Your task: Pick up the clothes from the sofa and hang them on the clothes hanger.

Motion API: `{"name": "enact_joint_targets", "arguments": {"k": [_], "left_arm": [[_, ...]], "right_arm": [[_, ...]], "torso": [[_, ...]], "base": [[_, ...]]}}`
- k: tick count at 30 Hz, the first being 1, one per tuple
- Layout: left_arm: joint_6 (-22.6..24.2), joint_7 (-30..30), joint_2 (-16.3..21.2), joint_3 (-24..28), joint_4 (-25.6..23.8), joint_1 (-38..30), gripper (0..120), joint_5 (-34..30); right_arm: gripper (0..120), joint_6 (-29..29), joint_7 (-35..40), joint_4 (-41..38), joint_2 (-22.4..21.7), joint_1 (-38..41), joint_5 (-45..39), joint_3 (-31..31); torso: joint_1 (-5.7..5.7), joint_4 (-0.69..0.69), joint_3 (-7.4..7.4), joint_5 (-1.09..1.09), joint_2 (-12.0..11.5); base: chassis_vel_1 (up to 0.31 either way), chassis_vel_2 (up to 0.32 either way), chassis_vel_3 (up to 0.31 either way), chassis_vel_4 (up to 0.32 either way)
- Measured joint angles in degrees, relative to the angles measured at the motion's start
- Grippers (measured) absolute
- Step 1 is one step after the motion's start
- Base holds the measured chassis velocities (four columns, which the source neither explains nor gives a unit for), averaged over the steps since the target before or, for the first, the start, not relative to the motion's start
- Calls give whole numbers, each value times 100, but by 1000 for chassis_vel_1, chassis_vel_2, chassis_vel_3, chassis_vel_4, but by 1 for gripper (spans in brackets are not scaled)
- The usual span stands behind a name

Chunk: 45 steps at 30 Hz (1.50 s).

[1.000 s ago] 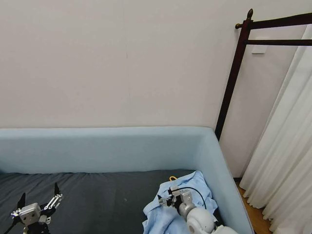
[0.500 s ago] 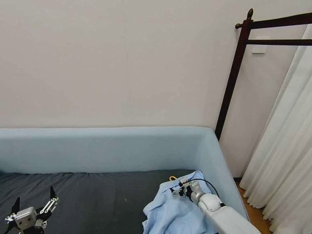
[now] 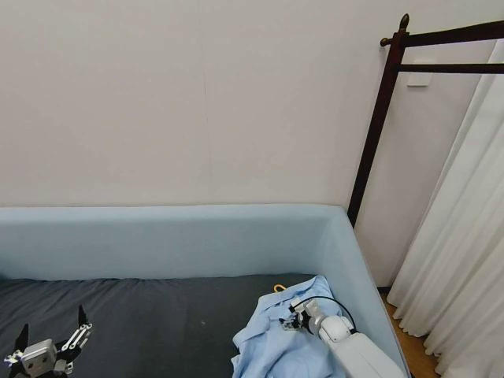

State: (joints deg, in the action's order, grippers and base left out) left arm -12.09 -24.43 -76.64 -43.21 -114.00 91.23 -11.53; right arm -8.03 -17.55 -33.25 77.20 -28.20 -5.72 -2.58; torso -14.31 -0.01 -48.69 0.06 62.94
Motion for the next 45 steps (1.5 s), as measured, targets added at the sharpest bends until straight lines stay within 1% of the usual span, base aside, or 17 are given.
{"name": "enact_joint_targets", "arguments": {"k": [2, 5, 9, 11, 13, 15, 17, 21, 23, 27, 29, 32, 33, 34, 35, 38, 45], "left_arm": [[-2, -1, 2, 19, 25, -22, 100, 0], [-6, -4, 32, 60, 110, -110, 100, -9], [-8, -8, 58, 88, 158, -162, 100, -22], [-12, -15, 76, 117, 207, -205, 100, -28], [-14, -16, 80, 128, 218, -216, 100, -29], [-18, -19, 91, 147, 240, -237, 100, -32], [-27, -25, 112, 161, 261, -254, 100, -38], [-38, -37, 134, 165, 286, -269, 100, -44], [-42, -43, 147, 178, 293, -282, 100, -49], [-44, -54, 152, 195, 293, -290, 100, -55], [-45, -55, 153, 199, 293, -292, 100, -56], [-52, -63, 162, 208, 292, -293, 100, -60], [-61, -66, 172, 213, 287, -289, 100, -63], [-64, -72, 183, 216, 274, -277, 100, -72], [-64, -72, 183, 216, 274, -277, 100, -72], [-78, -78, 213, 209, 241, -253, 100, -130], [-123, -84, 257, 145, 224, -209, 100, -189]], "right_arm": [[82, 0, -1, 9, -1, -2, 29, 22], [66, 0, -22, -77, -48, -36, 3, 42], [57, 0, -56, -173, -98, -69, -57, 21], [45, 0, -62, -234, -133, -109, -135, 16], [41, 0, -62, -253, -141, -127, -166, 22], [33, -1, -61, -302, -156, -165, -244, 41], [23, -13, -15, -441, -204, -244, -446, 54], [11, -78, 84, -723, -302, -358, -827, 43], [1, -329, 301, -1298, -490, -539, -1519, -41], [0, -676, 811, -2051, -688, -753, -2340, -175], [0, -746, 947, -2195, -716, -791, -2482, -192], [0, -1050, 1877, -3066, -837, -1008, -3349, -289], [0, -1058, 2574, -3589, -845, -1125, -3900, -315], [0, -835, 3077, -3918, -798, -1175, -4220, -313], [0, -835, 3077, -3918, -798, -1175, -4220, -313], [0, -571, 4075, -4488, -652, -1152, -4797, -300], [0, -348, 4790, -5115, -456, -1029, -5027, -253]], "torso": [[0, -1, 0, 0, 0], [0, 0, 0, 0, 0], [0, 0, 0, 0, 0], [0, -1, 0, 0, 0], [0, 0, 0, 0, 0], [0, 0, 0, 0, 0], [0, 0, 0, 0, 0], [0, 0, 0, 0, 0], [0, 0, 0, 0, 0], [0, -1, 0, -1, 0], [0, -1, 0, 0, 0], [0, 0, 0, -1, 0], [0, 0, 0, 0, 0], [0, 0, 0, -1, 0], [0, 0, 0, -1, 0], [0, 0, 0, -1, 0], [0, 1, 0, -1, 0]], "base": [[0, 0, 0, 0], [0, 0, 0, 0], [0, 0, 0, 0], [0, 0, 0, 0], [0, 0, 0, 0], [0, 0, 0, 0], [0, 0, 0, 0], [0, 0, 0, 0], [0, 0, 0, 0], [0, 0, 0, 0], [0, 0, 0, 0], [0, 0, 0, 0], [0, 0, 0, 0], [0, 0, 0, 0], [0, 0, 0, 0], [0, 0, 0, 0], [0, 0, 0, 0]]}}
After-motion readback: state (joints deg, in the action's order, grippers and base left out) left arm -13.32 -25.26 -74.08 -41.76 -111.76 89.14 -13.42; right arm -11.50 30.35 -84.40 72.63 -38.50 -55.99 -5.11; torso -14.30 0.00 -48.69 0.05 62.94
